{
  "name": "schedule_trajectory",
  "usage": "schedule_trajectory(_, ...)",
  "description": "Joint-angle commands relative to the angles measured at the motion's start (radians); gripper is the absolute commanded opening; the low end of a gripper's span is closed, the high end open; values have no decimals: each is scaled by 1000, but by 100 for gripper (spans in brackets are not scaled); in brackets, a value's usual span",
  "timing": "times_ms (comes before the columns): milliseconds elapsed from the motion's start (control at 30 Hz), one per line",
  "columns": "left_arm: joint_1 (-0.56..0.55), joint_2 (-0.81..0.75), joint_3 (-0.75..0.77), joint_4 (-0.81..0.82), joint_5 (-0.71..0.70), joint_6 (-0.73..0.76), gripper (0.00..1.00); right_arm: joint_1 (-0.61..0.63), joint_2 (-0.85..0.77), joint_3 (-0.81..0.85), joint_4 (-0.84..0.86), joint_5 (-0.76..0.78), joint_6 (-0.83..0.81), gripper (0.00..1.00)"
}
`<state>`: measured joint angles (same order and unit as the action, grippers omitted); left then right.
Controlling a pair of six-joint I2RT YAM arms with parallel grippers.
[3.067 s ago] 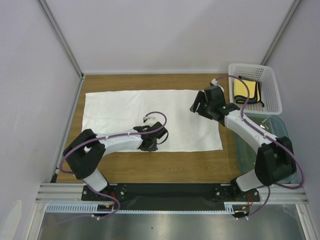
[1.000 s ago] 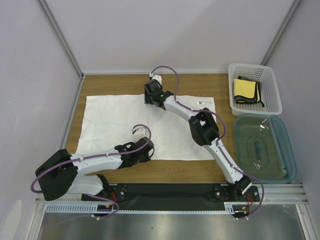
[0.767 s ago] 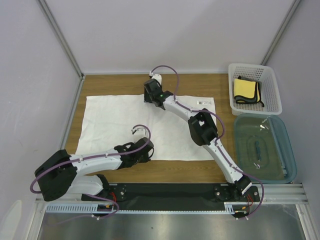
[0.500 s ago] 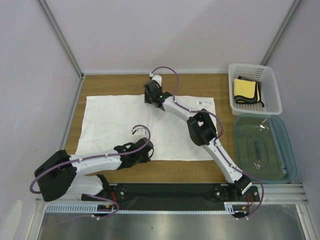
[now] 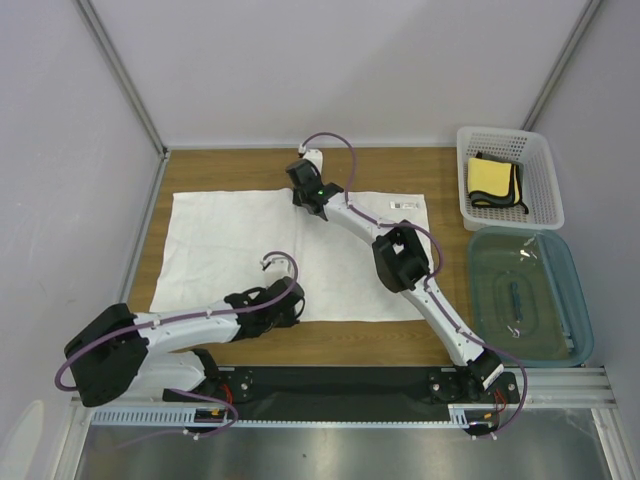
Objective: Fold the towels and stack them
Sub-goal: Fold the towel
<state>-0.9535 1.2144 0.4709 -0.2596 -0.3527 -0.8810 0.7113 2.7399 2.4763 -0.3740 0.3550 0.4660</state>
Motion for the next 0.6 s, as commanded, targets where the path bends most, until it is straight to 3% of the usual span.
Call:
schedule_trajectory(0,-17,5,-49,-130,70,13,11,2,23,41,-13,-1,-3,12)
schedule_trajectory(100,-24,-1,-38,-147,61,14,10,5,1,18,-2,6,-3,1)
schedule_trajectory(233,-42,-15,-5,-185,32,24,0,5,-39,-1,33,-1,-10,0)
schedule_trajectory(433,-56,-82,112,-303,-17,56,0,7,-126,27,79,-30,-30,0)
schedule_trajectory(567,-56,-206,215,-406,-100,76,0,5,-192,58,99,-53,-41,0)
